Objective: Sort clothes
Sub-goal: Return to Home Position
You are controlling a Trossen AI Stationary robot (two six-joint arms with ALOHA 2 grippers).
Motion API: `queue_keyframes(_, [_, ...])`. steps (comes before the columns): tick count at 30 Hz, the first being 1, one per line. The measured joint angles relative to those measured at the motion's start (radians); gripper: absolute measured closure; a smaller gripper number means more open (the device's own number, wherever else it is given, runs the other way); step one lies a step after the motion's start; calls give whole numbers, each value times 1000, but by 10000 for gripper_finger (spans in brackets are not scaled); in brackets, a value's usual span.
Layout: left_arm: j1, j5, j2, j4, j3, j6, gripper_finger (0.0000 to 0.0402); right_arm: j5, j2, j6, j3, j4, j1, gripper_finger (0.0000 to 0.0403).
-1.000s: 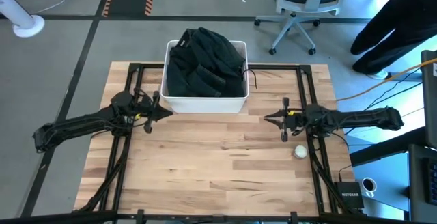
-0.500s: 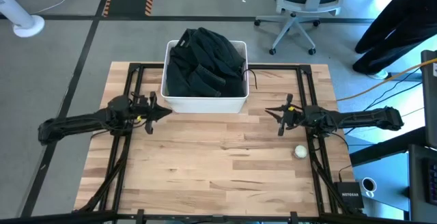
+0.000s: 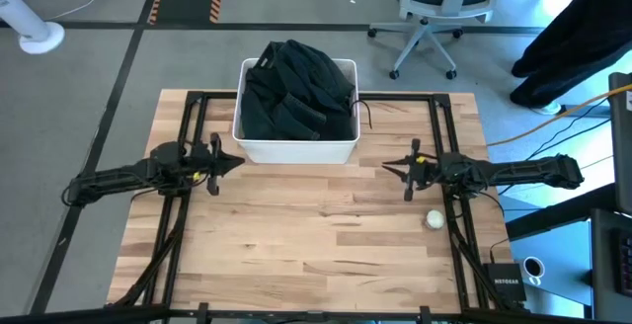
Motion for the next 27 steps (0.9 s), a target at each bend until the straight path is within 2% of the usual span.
queue_keyframes(6, [1, -1, 0, 0, 0, 3, 400, -20, -35, -6, 0, -19, 0, 352])
queue_keyframes(13, [1, 0, 4, -1, 0, -12, 400, -32, -200, -34, 0, -132, 0, 352])
queue_keyframes(19, [1, 1, 4, -1, 0, -2, 400, -144, -334, -84, 0, -152, 0, 352])
queue_keyframes(27, [1, 1, 6, -2, 0, -2, 400, -160, -325, -150, 0, -156, 0, 352])
